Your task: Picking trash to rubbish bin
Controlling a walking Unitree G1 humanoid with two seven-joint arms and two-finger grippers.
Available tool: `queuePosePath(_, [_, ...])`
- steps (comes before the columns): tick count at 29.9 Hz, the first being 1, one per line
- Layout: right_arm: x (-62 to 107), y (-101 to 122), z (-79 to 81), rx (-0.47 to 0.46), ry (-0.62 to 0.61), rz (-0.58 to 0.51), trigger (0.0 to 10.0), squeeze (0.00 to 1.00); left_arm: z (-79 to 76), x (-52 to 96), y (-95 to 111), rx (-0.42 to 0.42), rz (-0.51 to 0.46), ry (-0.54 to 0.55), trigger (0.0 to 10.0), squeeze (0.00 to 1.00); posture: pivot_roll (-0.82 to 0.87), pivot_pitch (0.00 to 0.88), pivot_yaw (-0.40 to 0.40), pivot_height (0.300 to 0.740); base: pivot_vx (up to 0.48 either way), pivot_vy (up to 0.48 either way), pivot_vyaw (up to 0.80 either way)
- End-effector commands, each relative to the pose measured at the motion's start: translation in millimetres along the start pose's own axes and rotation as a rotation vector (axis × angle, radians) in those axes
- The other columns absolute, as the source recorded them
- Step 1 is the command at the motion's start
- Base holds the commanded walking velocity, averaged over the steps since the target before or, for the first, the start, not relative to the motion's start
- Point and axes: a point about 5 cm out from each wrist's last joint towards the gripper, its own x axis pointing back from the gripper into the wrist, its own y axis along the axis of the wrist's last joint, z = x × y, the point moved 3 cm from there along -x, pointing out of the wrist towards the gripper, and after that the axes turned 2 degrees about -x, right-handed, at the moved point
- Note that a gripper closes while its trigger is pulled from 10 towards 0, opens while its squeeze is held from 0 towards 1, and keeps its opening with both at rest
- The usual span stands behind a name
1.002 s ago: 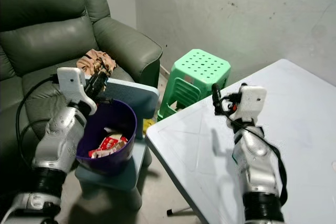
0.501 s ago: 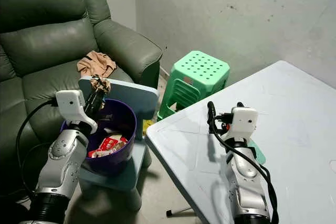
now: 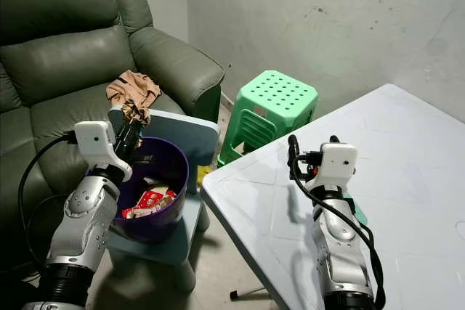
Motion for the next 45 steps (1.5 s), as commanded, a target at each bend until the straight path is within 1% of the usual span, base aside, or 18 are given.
queuePosePath(1, [-0.7, 0, -4.5, 0.017, -0.010, -0.001, 10.0, 0.00, -1.1, -3.3, 4, -0.005, -0.012, 0.001, 10.0, 0.00, 0.02, 0.000, -0.080, 0.740, 0.000, 0.000, 0.00])
queuePosePath(4, [-0.5, 0, -4.4, 0.026, -0.005, 0.001, 10.0, 0.00, -1.6, -4.0, 3, -0.004, -0.009, -0.001, 10.0, 0.00, 0.02, 0.000, -0.083, 0.740, 0.000, 0.000, 0.00])
queuePosePath(8, [-0.1, -1, -5.5, 0.036, -0.007, 0.008, 10.0, 0.00, -2.0, -4.6, 2, -0.001, -0.002, -0.004, 10.0, 0.00, 0.02, 0.000, -0.086, 0.740, 0.000, 0.255, 0.00])
queuePosePath(11, [0.8, -2, -6.6, 0.053, -0.005, 0.014, 10.0, 0.00, -1.9, -4.5, 1, -0.001, 0.003, -0.003, 10.0, 0.00, 0.02, 0.000, -0.087, 0.740, 0.000, 0.424, 0.00])
queuePosePath(27, [4.1, -5, -5.9, 0.061, 0.009, 0.030, 10.0, 0.00, -2.2, -3.6, -2, 0.012, 0.013, -0.001, 10.0, 0.00, 0.01, 0.000, -0.092, 0.740, 0.000, 0.448, 0.00])
queuePosePath(38, [6.8, -6, -5.6, 0.071, 0.019, 0.036, 10.0, 0.00, -0.6, -2.2, -6, 0.034, 0.036, 0.043, 10.0, 0.00, 0.01, 0.000, -0.095, 0.740, 0.000, 0.000, 0.00])
queuePosePath(45, [8.1, -7, -5.6, 0.081, 0.035, 0.045, 10.0, 0.00, -0.3, -0.4, -9, 0.029, 0.050, 0.052, 10.0, 0.00, 0.02, 0.000, -0.097, 0.740, 0.000, 0.000, 0.00])
